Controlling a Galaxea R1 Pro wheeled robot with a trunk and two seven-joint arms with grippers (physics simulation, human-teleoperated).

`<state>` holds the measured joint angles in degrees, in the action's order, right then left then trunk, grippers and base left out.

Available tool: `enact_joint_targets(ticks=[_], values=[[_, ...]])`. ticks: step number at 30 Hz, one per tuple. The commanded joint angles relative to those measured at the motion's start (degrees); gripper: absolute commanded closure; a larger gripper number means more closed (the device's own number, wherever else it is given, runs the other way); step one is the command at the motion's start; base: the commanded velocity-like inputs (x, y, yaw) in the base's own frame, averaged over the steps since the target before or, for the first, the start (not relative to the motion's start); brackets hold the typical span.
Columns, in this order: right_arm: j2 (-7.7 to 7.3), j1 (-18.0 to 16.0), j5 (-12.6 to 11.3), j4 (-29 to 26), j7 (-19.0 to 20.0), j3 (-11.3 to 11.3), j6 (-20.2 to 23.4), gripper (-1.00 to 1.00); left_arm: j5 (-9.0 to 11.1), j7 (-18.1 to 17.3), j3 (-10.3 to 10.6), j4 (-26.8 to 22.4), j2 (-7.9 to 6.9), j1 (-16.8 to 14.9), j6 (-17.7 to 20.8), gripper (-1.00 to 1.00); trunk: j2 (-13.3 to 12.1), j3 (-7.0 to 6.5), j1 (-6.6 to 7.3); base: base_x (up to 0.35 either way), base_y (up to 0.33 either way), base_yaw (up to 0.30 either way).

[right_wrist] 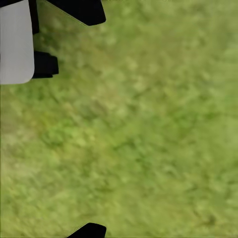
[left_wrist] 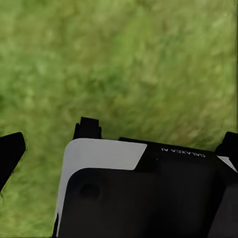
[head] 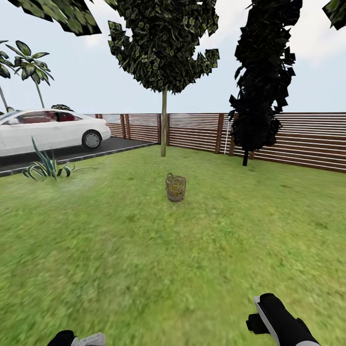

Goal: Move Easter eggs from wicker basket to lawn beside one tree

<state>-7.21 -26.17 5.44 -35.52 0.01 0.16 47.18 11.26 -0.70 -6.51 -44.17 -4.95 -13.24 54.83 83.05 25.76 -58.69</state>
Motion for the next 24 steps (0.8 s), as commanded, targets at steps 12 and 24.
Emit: enact_joint_targets(ticks=[12,24], values=[[0.04,0.0,0.6,0.1,0.2,0.1,0.3,-1.00,0.6,-0.3,-0.4,-0.6,-4.66,0.0,0.4,-1.00,0.0,0.07,-0.03,0.343,0.000,0.000],[0.19,0.0,0.7,0.4,0.2,0.2,0.2,-1.00,0.7,-2.8,-0.4,0.5,-6.83,-1.1,0.4,-1.00,0.0,0.07,-0.03,0.343,0.000,0.000]])
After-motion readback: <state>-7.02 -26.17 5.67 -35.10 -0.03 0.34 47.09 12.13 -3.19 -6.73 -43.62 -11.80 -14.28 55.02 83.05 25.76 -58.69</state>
